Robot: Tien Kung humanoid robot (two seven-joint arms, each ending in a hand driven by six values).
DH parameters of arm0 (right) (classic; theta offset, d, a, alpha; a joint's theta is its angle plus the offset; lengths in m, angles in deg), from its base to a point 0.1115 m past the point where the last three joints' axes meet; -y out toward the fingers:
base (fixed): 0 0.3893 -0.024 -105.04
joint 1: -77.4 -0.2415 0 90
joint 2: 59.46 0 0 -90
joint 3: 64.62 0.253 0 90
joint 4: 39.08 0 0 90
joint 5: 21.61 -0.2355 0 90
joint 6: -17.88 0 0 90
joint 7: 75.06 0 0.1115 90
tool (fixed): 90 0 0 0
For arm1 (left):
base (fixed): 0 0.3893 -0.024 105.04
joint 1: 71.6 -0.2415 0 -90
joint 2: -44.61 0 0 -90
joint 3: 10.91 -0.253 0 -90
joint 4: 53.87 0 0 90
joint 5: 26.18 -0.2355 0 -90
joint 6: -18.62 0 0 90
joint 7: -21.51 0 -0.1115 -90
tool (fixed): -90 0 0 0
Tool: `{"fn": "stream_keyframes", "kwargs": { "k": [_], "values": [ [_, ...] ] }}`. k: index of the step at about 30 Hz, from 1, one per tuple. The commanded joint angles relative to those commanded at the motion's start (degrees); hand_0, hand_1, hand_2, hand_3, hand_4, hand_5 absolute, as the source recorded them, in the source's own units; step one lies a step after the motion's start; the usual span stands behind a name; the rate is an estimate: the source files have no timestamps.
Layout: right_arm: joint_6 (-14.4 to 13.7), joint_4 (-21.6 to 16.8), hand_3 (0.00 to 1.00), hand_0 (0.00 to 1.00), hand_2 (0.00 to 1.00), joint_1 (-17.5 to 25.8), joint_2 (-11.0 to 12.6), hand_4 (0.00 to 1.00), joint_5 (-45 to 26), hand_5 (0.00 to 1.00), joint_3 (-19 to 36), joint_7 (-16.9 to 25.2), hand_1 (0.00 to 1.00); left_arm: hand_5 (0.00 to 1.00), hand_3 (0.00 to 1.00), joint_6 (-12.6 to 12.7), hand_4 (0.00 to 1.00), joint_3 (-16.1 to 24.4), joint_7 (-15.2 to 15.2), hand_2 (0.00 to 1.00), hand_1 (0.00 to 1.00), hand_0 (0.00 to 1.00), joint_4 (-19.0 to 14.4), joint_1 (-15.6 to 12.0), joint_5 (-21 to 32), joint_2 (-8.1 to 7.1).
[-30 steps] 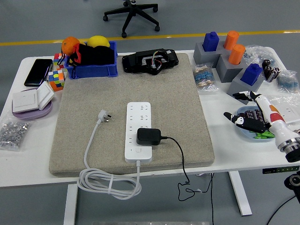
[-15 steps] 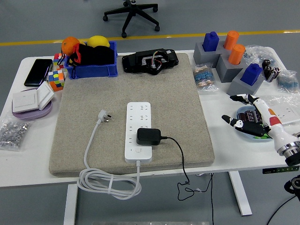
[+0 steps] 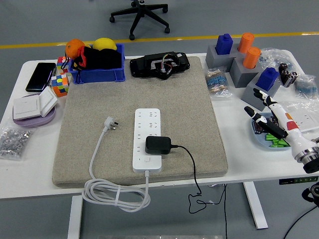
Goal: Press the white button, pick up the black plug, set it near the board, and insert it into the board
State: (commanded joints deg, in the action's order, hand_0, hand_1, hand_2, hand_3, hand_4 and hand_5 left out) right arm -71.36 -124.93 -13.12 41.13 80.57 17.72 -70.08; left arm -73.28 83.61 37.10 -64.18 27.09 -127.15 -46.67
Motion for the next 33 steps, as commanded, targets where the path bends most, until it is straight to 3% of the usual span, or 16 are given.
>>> {"fn": "stream_keyframes", "kwargs": {
  "k": [3, 8, 9, 14, 15, 18, 20, 21, 22, 26, 27, 32, 33],
  "values": [
    [-0.8, 0.4, 0.998, 0.998, 0.998, -0.1, 0.1, 0.998, 0.3, 0.998, -0.3, -0.5, 0.998, 0.268, 0.585, 0.0, 0.565, -0.2, 0.0, 0.5, 0.497, 0.473, 0.0, 0.1, 0.2, -0.06],
    [-3.6, 0.8, 0.998, 0.998, 0.998, -0.2, 0.2, 0.998, 0.8, 0.998, -1.2, -4.8, 0.998, 0.268, 0.585, -0.1, 0.565, -0.5, 0.0, 0.5, 0.497, 0.473, 0.0, 0.3, 0.1, -0.23],
    [-3.9, 0.8, 0.998, 0.998, 0.998, -0.1, 0.2, 0.989, 0.9, 0.892, -1.3, -5.9, 0.998, 0.268, 0.585, -0.2, 0.565, -0.6, 0.0, 0.499, 0.498, 0.473, 0.0, 0.3, 0.0, -0.28],
    [-1.8, 1.1, 0.998, 0.998, 0.998, 0.0, 0.4, 0.989, 0.0, 0.892, -1.9, -9.9, 0.998, 0.268, 0.585, -0.2, 0.565, -0.6, 0.1, 0.499, 0.498, 0.473, 0.0, 0.1, -0.3, -0.56],
    [-1.1, 1.1, 0.998, 0.998, 0.998, 0.0, 0.5, 0.942, -0.7, 0.847, -2.3, -10.5, 0.998, 0.269, 0.585, -0.2, 0.565, -0.6, 0.1, 0.499, 0.498, 0.473, 0.0, 0.0, -0.3, -0.6],
    [-3.6, 1.6, 0.998, 0.998, 0.998, 0.4, 0.7, 0.942, -1.8, 0.847, -4.0, -5.8, 0.998, 0.269, 0.585, -0.2, 0.565, -0.8, 0.1, 0.499, 0.498, 0.473, 0.0, -0.3, 0.0, -0.71],
    [-7.8, 1.8, 0.998, 0.998, 0.998, 0.6, 0.9, 0.942, -1.9, 0.847, -4.9, -0.6, 0.998, 0.269, 0.585, -0.2, 0.565, -1.0, 0.0, 0.499, 0.498, 0.473, 0.0, -0.5, 0.3, -0.71],
    [-9.2, 1.8, 0.888, 0.827, 0.767, 0.7, 1.0, 0.925, -1.9, 0.845, -5.2, 1.7, 0.797, 0.27, 0.585, -0.2, 0.565, -1.2, 0.1, 0.5, 0.498, 0.474, 0.0, -0.6, 0.3, -0.72],
    [-10.2, 1.7, 0.888, 0.827, 0.767, 0.7, 1.0, 0.925, -2.0, 0.845, -5.6, 4.3, 0.797, 0.27, 0.585, -0.3, 0.565, -1.5, 0.1, 0.5, 0.498, 0.474, 0.0, -0.7, 0.5, -0.75],
    [-10.3, 1.8, 0.888, 0.827, 0.767, 0.7, 1.1, 0.925, -0.6, 0.845, -5.8, 13.9, 0.797, 0.27, 0.585, -0.3, 0.565, -2.3, 0.0, 0.5, 0.498, 0.474, 0.0, -1.0, 1.1, -0.81],
    [-10.1, 1.9, 0.673, 0.734, 0.655, 0.9, 1.3, 0.869, -0.5, 0.689, -6.0, 15.5, 0.717, 0.269, 0.585, -0.3, 0.565, -2.6, -0.1, 0.498, 0.498, 0.474, 0.0, -1.2, 1.3, -0.83],
    [-9.9, 2.3, 0.673, 0.734, 0.655, 1.3, 1.8, 0.869, -0.4, 0.689, -6.5, 17.2, 0.717, 0.269, 0.585, -0.4, 0.565, -3.2, -0.1, 0.498, 0.498, 0.474, 0.0, -1.7, 1.4, -0.89],
    [-9.9, 2.3, 0.612, 0.698, 0.549, 1.3, 1.8, 0.847, -0.4, 0.636, -6.6, 17.1, 0.623, 0.27, 0.585, -0.4, 0.566, -3.1, -0.1, 0.499, 0.498, 0.473, 0.0, -1.7, 1.4, -0.88]
  ]
}}
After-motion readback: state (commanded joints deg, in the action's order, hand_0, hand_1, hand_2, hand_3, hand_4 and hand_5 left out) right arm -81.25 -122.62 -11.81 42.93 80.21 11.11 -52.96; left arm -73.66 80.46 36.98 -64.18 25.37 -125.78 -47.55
